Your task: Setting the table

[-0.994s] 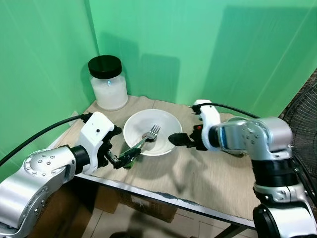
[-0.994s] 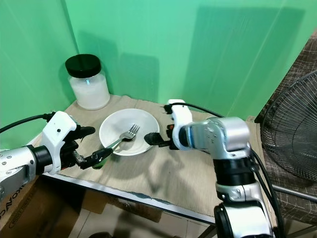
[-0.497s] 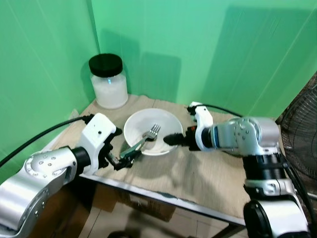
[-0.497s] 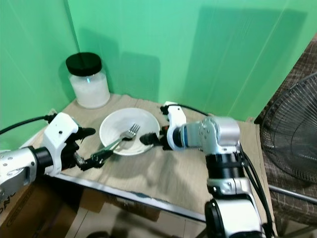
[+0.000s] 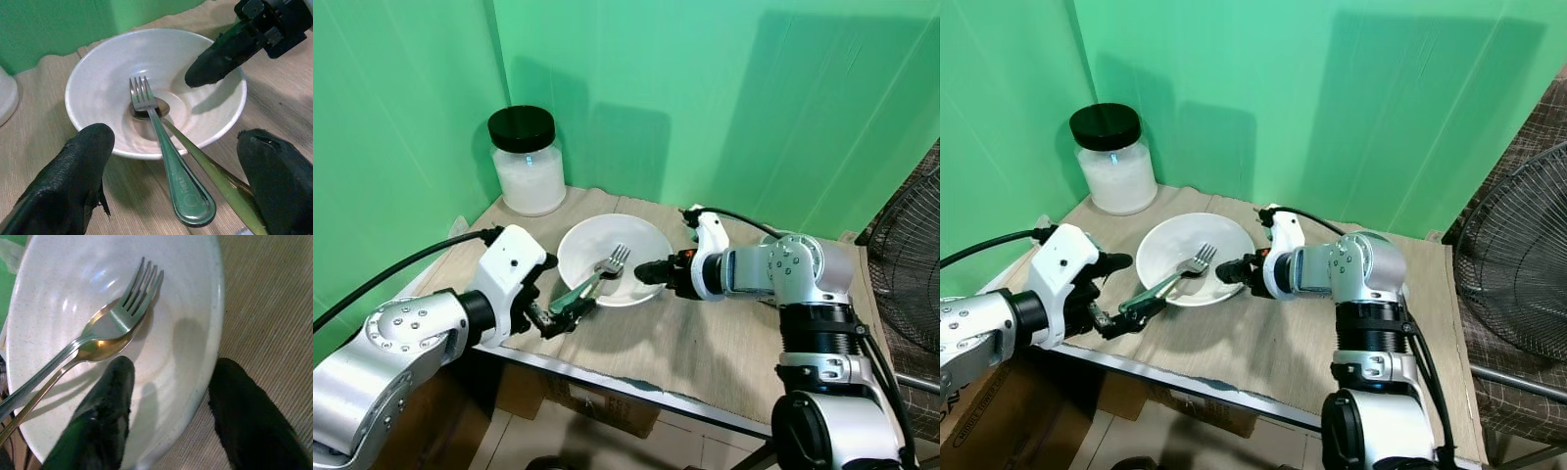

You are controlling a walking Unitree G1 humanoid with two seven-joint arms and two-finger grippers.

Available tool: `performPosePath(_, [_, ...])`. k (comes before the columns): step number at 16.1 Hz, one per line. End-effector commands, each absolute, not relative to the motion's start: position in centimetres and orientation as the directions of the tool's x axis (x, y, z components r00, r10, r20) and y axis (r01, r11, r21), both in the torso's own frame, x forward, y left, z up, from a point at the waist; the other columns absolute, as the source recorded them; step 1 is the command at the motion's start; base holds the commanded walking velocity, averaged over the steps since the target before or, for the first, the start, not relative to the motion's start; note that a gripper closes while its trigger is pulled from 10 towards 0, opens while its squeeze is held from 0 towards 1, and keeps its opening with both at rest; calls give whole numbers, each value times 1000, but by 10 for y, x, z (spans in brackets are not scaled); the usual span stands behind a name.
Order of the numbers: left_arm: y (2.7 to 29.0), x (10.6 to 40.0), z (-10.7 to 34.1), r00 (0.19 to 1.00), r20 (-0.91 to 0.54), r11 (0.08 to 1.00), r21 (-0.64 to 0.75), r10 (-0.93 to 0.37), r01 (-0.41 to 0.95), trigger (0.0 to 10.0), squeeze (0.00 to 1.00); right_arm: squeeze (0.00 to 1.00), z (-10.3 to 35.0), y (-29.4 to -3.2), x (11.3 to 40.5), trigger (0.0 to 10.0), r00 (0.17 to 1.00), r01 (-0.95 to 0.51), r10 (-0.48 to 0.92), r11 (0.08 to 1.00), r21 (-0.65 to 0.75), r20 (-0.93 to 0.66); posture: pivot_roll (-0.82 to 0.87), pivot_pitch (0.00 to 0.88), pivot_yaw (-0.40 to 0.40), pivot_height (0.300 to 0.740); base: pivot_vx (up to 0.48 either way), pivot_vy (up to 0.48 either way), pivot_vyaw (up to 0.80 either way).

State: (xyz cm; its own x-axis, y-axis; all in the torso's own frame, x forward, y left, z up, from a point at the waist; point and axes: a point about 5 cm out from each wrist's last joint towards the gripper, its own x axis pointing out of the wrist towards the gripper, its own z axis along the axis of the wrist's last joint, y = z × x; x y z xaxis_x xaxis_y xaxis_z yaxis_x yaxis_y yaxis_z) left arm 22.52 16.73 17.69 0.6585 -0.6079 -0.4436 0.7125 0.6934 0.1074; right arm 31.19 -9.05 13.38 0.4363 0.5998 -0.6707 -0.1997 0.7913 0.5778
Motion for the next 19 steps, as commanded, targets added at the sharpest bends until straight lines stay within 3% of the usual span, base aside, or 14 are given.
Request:
performPosePath(1, [165,225,181,657,-439,679,132,-613,722,10000,208,0,139,-92,315,0,453,-184,596,790,585,-663,67,0,-27,740,0,0,0])
performPosePath(19, [167,226,180,663,-442,690,125,-604,713,10000,212,0,140,-93,318,0,473,-99,582,781,617,-662,68,0,-26,740,0,0,0])
